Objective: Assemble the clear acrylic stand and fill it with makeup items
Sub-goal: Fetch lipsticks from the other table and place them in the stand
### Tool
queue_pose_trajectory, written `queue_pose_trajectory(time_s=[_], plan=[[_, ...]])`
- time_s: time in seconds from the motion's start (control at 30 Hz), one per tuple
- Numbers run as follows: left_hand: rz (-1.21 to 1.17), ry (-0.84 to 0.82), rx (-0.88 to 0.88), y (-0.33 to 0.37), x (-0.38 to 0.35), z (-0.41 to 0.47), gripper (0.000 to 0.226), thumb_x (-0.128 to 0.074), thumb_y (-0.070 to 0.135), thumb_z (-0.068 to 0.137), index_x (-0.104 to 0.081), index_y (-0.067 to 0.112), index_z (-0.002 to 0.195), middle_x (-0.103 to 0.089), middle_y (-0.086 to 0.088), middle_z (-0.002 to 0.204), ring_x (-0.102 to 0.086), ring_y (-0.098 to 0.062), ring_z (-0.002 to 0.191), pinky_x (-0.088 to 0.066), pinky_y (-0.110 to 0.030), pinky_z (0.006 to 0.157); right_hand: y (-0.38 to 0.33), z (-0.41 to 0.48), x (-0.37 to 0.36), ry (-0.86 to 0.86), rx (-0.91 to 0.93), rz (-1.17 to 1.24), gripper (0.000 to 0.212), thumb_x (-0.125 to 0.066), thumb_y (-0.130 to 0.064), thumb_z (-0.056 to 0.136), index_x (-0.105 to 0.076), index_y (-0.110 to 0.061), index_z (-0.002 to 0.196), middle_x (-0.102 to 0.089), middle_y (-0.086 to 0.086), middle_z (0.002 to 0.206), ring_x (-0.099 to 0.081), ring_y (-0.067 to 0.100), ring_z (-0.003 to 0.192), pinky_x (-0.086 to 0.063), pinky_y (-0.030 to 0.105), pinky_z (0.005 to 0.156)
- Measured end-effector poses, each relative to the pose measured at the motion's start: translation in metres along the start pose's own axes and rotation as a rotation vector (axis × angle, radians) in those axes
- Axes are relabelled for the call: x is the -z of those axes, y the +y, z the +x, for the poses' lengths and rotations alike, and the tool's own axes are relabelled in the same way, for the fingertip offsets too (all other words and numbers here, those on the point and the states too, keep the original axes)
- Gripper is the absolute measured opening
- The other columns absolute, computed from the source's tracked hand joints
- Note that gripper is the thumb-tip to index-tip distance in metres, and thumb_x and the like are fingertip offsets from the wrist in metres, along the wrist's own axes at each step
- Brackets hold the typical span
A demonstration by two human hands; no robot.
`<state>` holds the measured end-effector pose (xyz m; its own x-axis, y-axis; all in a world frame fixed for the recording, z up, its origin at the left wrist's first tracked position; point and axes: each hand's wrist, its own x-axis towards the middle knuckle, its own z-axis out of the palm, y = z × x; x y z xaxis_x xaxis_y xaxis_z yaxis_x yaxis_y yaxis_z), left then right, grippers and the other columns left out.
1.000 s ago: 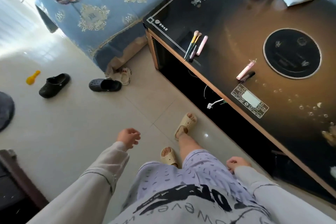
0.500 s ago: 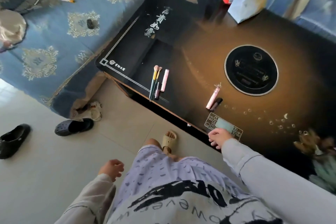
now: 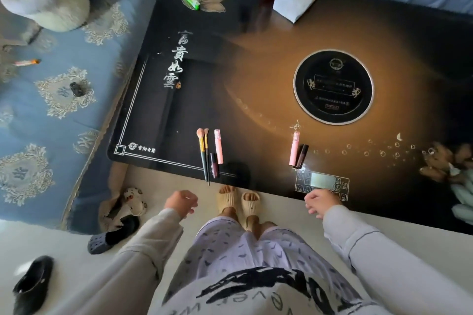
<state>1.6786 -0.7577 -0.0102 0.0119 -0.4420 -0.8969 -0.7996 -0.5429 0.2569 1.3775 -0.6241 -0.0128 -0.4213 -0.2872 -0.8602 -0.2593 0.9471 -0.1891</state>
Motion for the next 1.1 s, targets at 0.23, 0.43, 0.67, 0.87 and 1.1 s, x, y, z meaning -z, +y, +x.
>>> queue_pose_trajectory(time_s=[0.23,0.43,0.67,0.87,1.1], plan=[[-0.066,-0.003,-0.136,0.068,0.022,0.032,0.017,-0.047,0.003,0.091,-0.062,0.001,0.098,-0.058,-0.014,0.093,-0.055,-0.026,0.083,-0.048,-0.032,0.067,-0.041,0.026,0.012,0.168,-0.023,0.078,0.023,-0.047,-0.007,0.085,-0.068,-0.011,0.095,-0.058,0.005,0.086,-0.054,0.027,0.073,-0.050,0.030,0.062],[0.127,0.136,-0.170,0.107,0.013,0.058,0.026,-0.047,0.010,0.088,-0.064,0.001,0.106,-0.067,-0.021,0.106,-0.064,-0.033,0.093,-0.052,-0.040,0.093,-0.083,0.058,0.021,0.235,0.072,0.057,0.020,-0.054,-0.009,0.084,-0.067,-0.007,0.099,-0.064,0.016,0.094,-0.061,0.034,0.086,-0.052,0.034,0.069],[0.405,0.293,-0.171,0.138,-0.006,0.087,0.035,-0.048,0.021,0.089,-0.052,-0.002,0.115,-0.045,-0.017,0.129,-0.055,-0.039,0.108,-0.043,-0.037,0.083,-0.099,0.084,0.017,0.341,0.073,-0.119,0.024,-0.052,-0.023,0.089,-0.054,-0.011,0.110,-0.066,0.019,0.104,-0.064,0.036,0.092,-0.050,0.034,0.074],[0.440,0.324,-0.117,0.146,-0.019,0.097,0.035,-0.051,0.013,0.086,-0.053,-0.005,0.116,-0.046,-0.019,0.126,-0.044,-0.035,0.124,-0.046,-0.046,0.093,-0.103,0.091,0.009,0.395,0.057,-0.253,0.029,-0.051,-0.021,0.089,-0.054,-0.002,0.111,-0.063,0.023,0.110,-0.061,0.038,0.101,-0.049,0.036,0.079],[0.505,0.285,-0.148,0.146,-0.022,0.103,0.032,-0.045,0.013,0.087,-0.057,-0.002,0.113,-0.050,-0.019,0.125,-0.028,-0.032,0.132,-0.045,-0.041,0.087,-0.110,0.091,0.008,0.402,0.035,-0.224,0.033,-0.052,-0.024,0.089,-0.061,0.002,0.107,-0.066,0.022,0.104,-0.063,0.038,0.096,-0.047,0.034,0.073]])
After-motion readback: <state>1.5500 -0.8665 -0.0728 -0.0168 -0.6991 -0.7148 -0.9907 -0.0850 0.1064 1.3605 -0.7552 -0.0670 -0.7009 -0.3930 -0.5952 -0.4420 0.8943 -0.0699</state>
